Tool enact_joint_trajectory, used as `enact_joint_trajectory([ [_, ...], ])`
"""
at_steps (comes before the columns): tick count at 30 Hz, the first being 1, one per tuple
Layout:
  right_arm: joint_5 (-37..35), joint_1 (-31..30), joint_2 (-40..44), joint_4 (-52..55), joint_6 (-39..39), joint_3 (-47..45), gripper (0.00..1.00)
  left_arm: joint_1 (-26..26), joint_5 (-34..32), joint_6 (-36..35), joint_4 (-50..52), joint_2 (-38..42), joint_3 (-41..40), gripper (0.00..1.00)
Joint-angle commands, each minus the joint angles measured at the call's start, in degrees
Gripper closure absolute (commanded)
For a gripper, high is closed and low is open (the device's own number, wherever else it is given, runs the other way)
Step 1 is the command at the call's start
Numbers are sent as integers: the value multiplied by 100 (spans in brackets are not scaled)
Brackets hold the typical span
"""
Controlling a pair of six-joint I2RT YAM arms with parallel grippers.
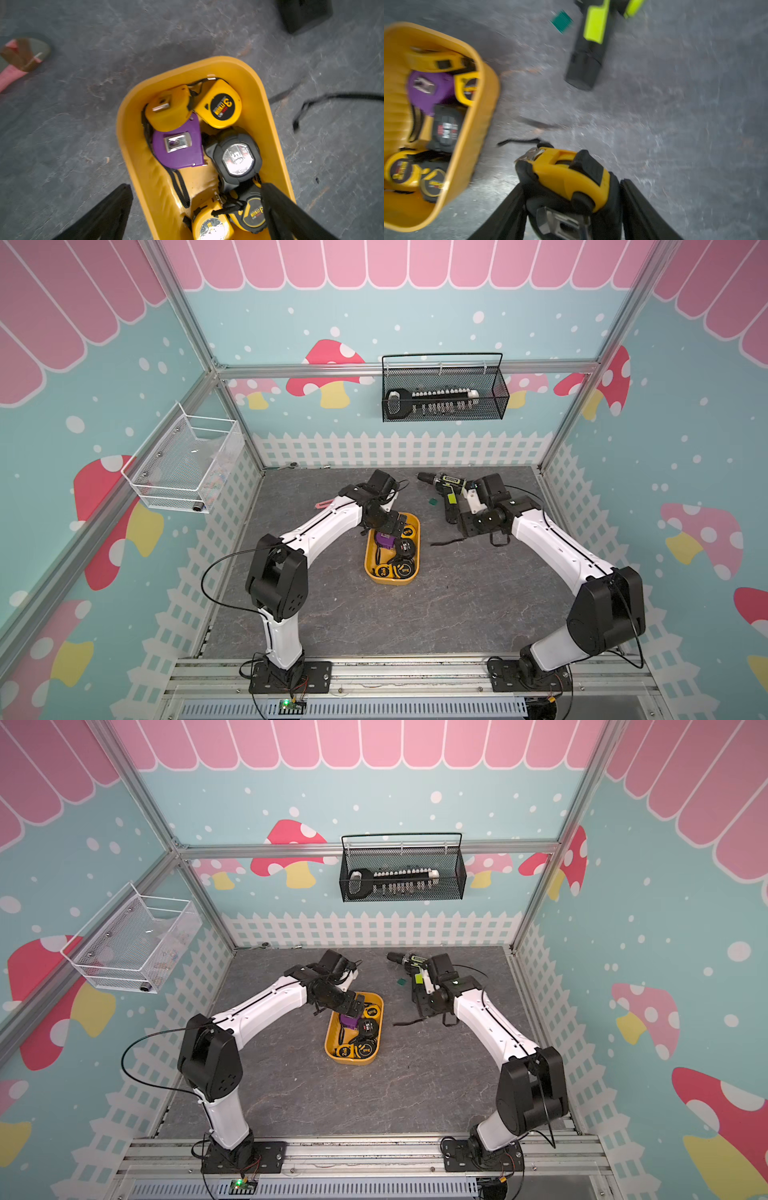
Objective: Take the tape measure out of the storage box
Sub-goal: Place the tape measure at the center of the board.
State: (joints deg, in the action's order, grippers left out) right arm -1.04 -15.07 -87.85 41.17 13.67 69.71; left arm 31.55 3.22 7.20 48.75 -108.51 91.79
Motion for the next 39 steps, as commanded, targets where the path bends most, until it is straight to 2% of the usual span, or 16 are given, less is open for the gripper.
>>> enact_joint_trajectory([
  [1, 295, 564, 110, -9, 145, -523, 63, 210, -125, -207, 374, -288, 267, 1],
  [5, 646, 1056, -263, -160, 109, -816, 62, 449, -124, -250, 567, -596, 436, 1],
  [10, 838, 1172, -880, -398, 85, -826, 60, 598, -177, -254, 692, -885, 539, 1],
  [13, 936, 1182, -1316, -386, 133, -693, 55, 631, -244, -242, 804, -1042, 633, 1],
  [15, 974, 1182, -1428, -397, 152, -656, 42, 625, -322, -186, 898, -1150, 691, 1],
  [17, 959, 1182, -1361, -427, 184, -676, 32, 631, -295, -161, 917, -1228, 704, 1],
  [21, 920, 1182, -901, -420, 206, -721, 18, 625, -91, -147, 787, -1424, 740, 1],
  [25, 1093, 1182, -544, -362, 207, -714, 10, 633, 51, -260, 627, -1638, 776, 1],
  [29, 1123, 1182, -306, -302, 260, -741, 8, 624, 129, -342, 558, -1792, 849, 2],
  [33, 1043, 1182, -193, -234, 259, -806, 8, 629, 304, -325, 512, -1879, 893, 10],
  [38, 1057, 1173, -136, -156, 276, -891, 8, 632, 577, -307, 478, -1976, 893, 28],
  [39, 1062, 1173, -123, -158, 289, -901, 8, 637, 599, -299, 469, -1994, 894, 28],
])
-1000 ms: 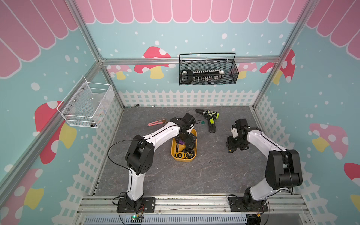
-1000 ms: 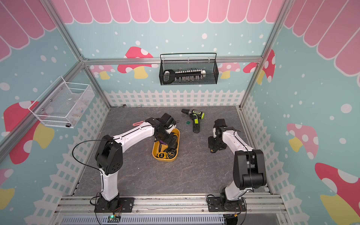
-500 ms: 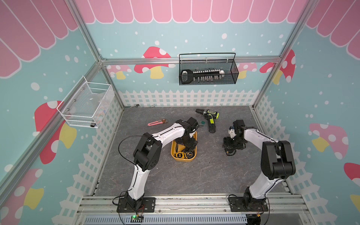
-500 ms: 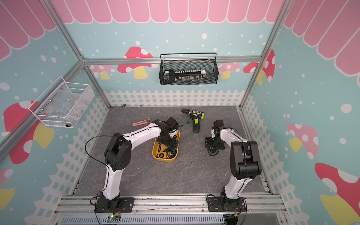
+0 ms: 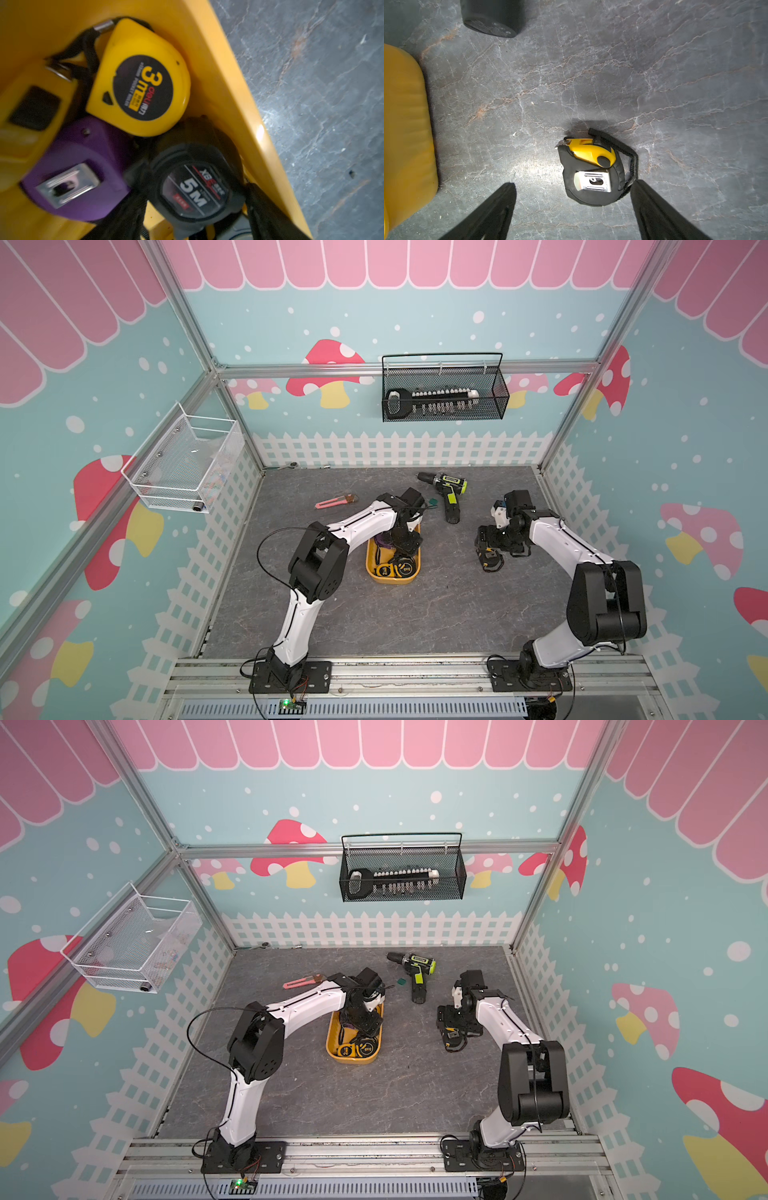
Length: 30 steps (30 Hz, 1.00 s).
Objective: Take the tape measure out of the storage box
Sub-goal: Place the tape measure at the center of the board, then pick up the tape measure from the storage box.
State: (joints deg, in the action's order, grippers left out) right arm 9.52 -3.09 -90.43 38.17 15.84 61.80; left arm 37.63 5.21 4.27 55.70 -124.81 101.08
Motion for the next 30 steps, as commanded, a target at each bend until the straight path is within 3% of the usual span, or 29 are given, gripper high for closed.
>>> enact_joint_trajectory([
  [1, 14, -29, 152, 145, 85, -109, 8, 25, 366, 16, -233, -381, -42, 27],
  [4, 40, -33, 180, 196, 103, -89, 7, 29, 256, 34, -244, -445, -53, 15],
  [7, 41, -42, 222, 205, 104, -72, 7, 28, 180, 56, -268, -478, -83, 16],
  [16, 244, -102, 415, 279, -14, 21, 8, 17, -22, 133, -581, -34, -228, 48],
  [22, 1175, -371, 702, 152, -352, -59, 8, -6, 38, 30, -592, 646, -356, 57],
  [30, 3214, -607, 641, -1380, 1017, -333, 11, -117, 607, -87, -587, 1460, -649, 58],
])
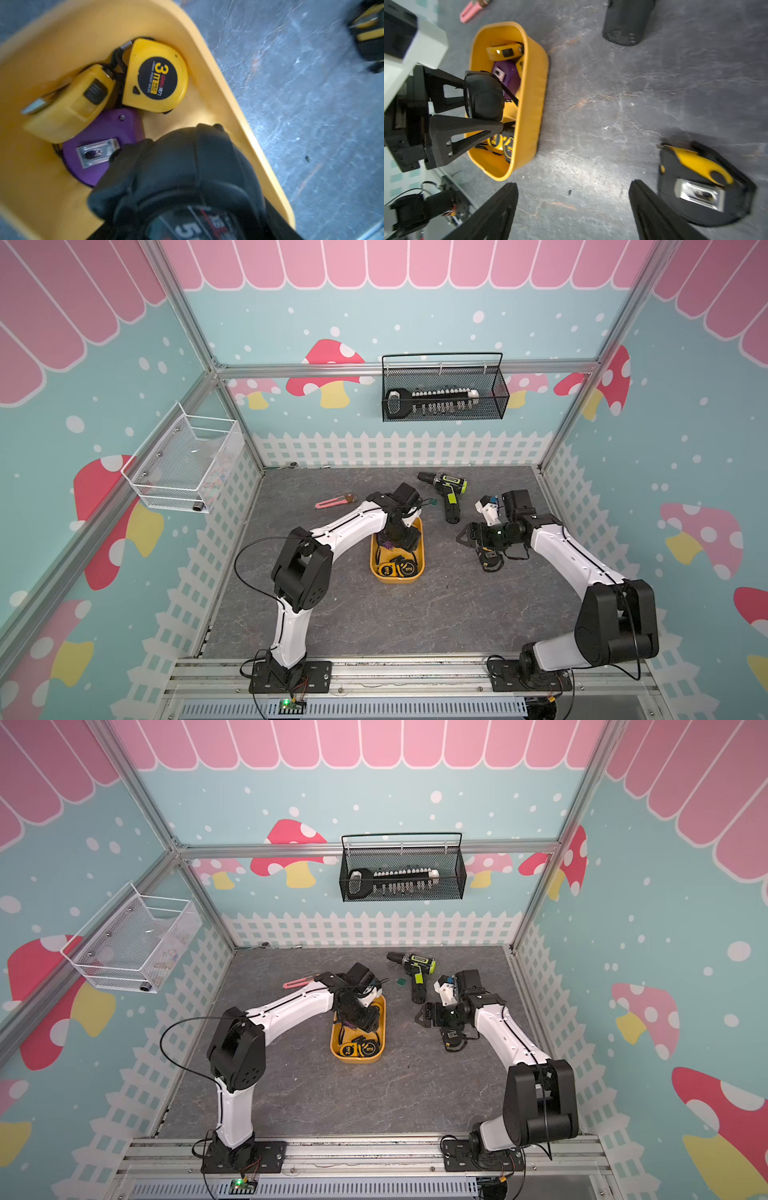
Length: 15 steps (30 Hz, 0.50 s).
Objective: Take the tape measure out of the storage box
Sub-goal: Pick up the tape measure from the storage box.
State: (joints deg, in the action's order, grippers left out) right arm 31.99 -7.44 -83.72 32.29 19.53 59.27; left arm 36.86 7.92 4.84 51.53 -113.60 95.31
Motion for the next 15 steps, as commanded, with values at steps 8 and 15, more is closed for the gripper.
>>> enact_joint_trajectory([
  [8, 1581, -984, -877, -1540, 1590, 616, 16, -54, 858, -393, -169, 668, -157, 58],
  [15, 1835, -1272, -1365, -2448, 2485, 535, 20, -51, 1096, -569, -183, 879, -203, 57],
])
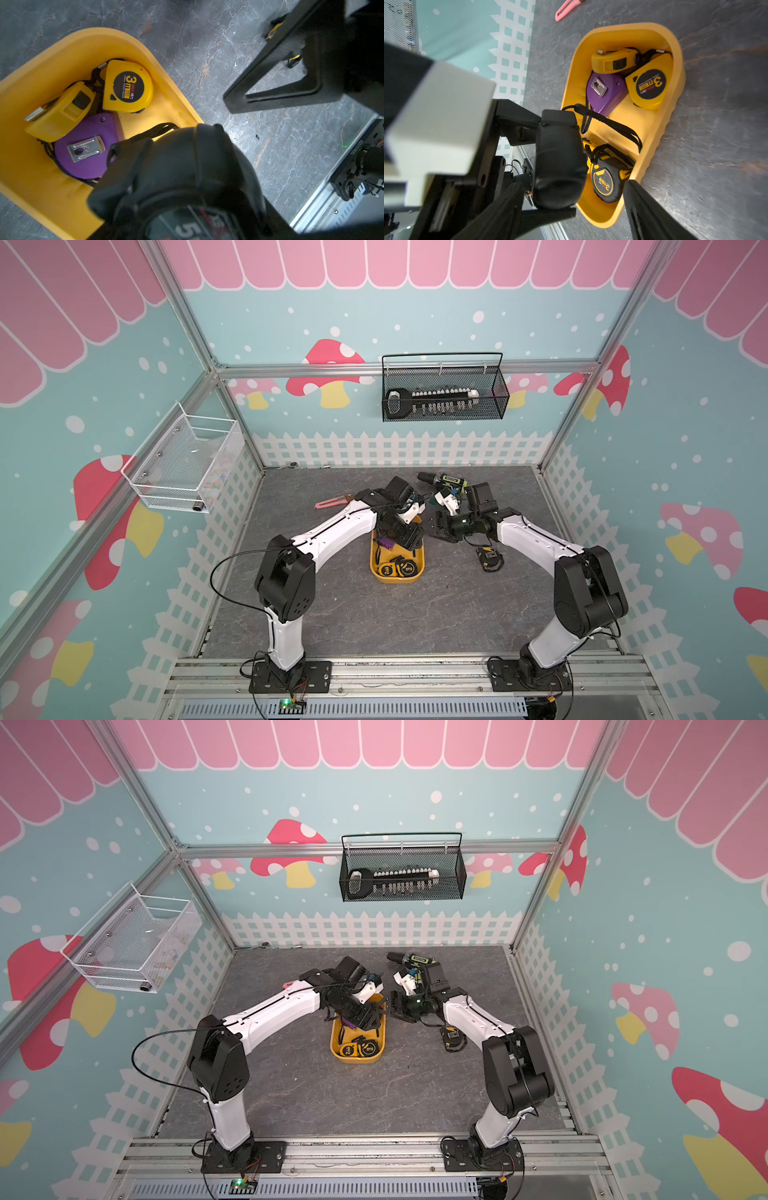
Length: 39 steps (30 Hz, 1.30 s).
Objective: Take the tape measure out of the storage box
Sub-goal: Pick up the tape measure from the storage box, then place the tape measure at the center of the board.
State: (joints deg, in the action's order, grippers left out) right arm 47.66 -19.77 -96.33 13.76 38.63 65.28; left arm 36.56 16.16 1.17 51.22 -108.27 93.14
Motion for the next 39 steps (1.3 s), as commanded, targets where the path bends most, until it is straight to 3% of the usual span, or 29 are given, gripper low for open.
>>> enact_joint_trajectory([
  [1, 344, -72, -142, -876, 740, -127, 21, -25, 256, -213, -155, 351, 21, 57],
  [6, 664, -250, -397, -1152, 932, -102, 30, -22, 238, -275, -176, 260, 171, 56],
  [10, 682, -299, -485, -1252, 1106, -150, 50, -19, 221, -238, -215, 166, 272, 53],
  [12, 660, -299, -474, -1439, 1256, -246, 58, -18, 199, -183, -269, 157, 275, 44],
  [17, 543, -27, -462, -1508, 1379, -346, 67, -53, 169, -85, -335, 304, 254, 3],
  [18, 545, 94, -425, -1518, 1399, -382, 68, -73, 127, -44, -365, 374, 219, 1],
  [22, 647, 766, -118, -1442, 1290, -576, 70, -277, 34, 124, -485, 708, 38, 1],
  [28, -42, 1834, 161, 458, -373, -189, 68, -505, -810, 163, -444, 551, -191, 1],
  [33, -345, 2337, -340, 779, -880, -6, 67, -509, -1303, 290, -330, -130, -29, 1],
  [39, -604, 2398, -1196, 884, -1305, 450, 65, -502, -1811, 364, -145, -788, 412, 1],
])
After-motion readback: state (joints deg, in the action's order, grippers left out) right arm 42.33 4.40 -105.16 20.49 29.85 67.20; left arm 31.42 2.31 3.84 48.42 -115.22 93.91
